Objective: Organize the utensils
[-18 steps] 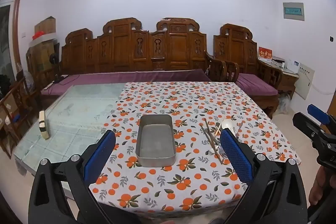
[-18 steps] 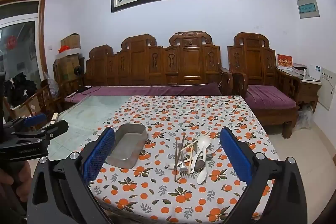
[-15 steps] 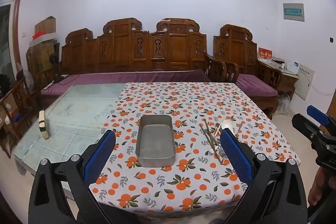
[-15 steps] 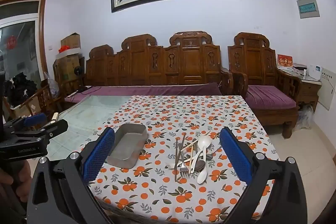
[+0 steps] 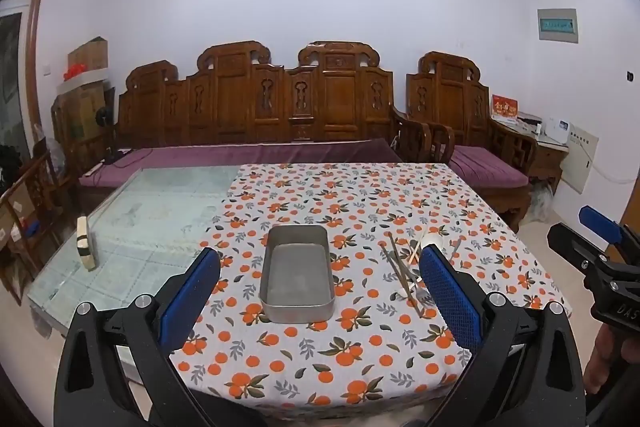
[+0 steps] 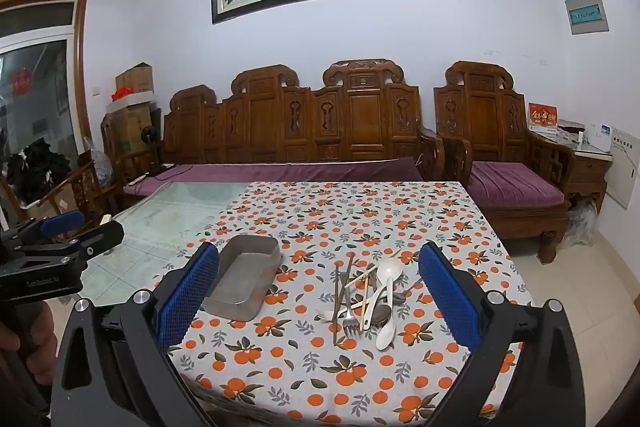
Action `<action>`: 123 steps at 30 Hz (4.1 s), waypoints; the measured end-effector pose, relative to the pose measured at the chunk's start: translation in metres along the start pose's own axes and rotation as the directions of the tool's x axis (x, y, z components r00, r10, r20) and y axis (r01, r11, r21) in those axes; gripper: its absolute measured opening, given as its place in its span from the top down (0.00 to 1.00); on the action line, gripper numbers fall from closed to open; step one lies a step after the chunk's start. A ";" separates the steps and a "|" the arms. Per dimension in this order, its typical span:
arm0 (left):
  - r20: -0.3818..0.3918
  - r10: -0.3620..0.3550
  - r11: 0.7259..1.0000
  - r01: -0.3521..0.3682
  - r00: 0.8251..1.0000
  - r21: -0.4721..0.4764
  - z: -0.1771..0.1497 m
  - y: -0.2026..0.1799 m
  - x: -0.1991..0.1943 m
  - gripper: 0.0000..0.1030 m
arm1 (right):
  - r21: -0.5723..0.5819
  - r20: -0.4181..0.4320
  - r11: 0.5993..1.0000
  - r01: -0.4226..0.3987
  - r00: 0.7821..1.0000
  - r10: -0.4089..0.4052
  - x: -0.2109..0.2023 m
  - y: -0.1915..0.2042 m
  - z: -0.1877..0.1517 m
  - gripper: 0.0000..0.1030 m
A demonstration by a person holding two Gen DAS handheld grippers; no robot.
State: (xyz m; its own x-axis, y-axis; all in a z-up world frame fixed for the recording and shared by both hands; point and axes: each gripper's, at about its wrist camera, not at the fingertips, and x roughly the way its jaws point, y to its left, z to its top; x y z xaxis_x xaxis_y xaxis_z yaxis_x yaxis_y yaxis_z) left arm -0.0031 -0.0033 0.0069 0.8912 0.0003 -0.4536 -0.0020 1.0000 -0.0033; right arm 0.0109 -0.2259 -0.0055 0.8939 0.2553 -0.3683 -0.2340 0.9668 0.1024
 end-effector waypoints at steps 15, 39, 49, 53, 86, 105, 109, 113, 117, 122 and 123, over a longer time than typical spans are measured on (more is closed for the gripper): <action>0.024 -0.003 1.000 0.002 1.000 0.012 0.004 -0.001 -0.012 0.06 | 0.001 0.007 1.000 0.002 1.000 -0.002 -0.003 0.002 0.001 0.02; 0.043 -0.013 1.000 0.012 0.999 0.019 0.005 -0.004 -0.019 0.06 | 0.003 0.009 1.000 0.003 1.000 -0.003 -0.007 0.002 0.007 0.02; 0.039 -0.012 1.000 0.012 0.999 0.021 0.006 -0.004 -0.019 0.06 | 0.004 0.008 1.000 0.002 1.000 -0.002 -0.007 0.001 0.007 0.02; 0.038 -0.013 1.000 0.012 0.999 0.021 0.006 -0.005 -0.019 0.06 | 0.005 0.009 1.000 0.002 1.000 -0.002 -0.007 0.001 0.008 0.03; -0.120 -0.028 0.999 0.032 0.992 0.033 -0.018 -0.005 0.036 0.06 | 0.022 -0.079 1.000 0.008 0.997 -0.006 0.029 -0.016 -0.016 0.02; -0.279 -0.126 0.987 0.149 0.952 0.061 -0.033 -0.029 0.118 0.06 | -0.074 -0.250 0.997 -0.002 0.968 -0.016 0.140 -0.066 -0.005 0.22; -0.297 -0.142 0.983 0.169 0.944 0.069 -0.035 -0.037 0.138 0.06 | -0.086 -0.298 0.996 0.007 0.954 -0.032 0.159 -0.085 -0.022 0.23; -0.325 -0.165 0.976 0.202 0.931 0.084 -0.041 -0.052 0.159 0.06 | -0.036 -0.338 0.999 0.004 0.941 -0.016 0.171 -0.106 -0.045 0.29; -0.364 -0.185 0.971 0.227 0.913 0.078 -0.052 -0.071 0.182 0.06 | -0.028 -0.379 1.000 0.000 0.925 -0.011 0.185 -0.120 -0.065 0.37; -0.412 -0.202 0.963 0.257 0.889 0.082 -0.066 -0.094 0.211 0.16 | -0.014 -0.428 1.000 0.012 0.903 -0.017 0.203 -0.134 -0.085 0.43; -0.422 -0.206 0.960 0.266 0.883 0.089 -0.070 -0.099 0.217 0.19 | -0.007 -0.438 1.000 0.011 0.899 -0.013 0.205 -0.137 -0.088 0.43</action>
State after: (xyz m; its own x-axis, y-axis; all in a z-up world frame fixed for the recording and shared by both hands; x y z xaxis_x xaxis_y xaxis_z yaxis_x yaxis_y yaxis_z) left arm 0.1585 -0.1024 -0.1530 0.5962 -0.2069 -0.7757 0.2751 0.9604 -0.0447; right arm 0.1926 -0.3051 -0.1764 0.6391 0.2194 -0.7372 -0.2265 0.9696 0.0922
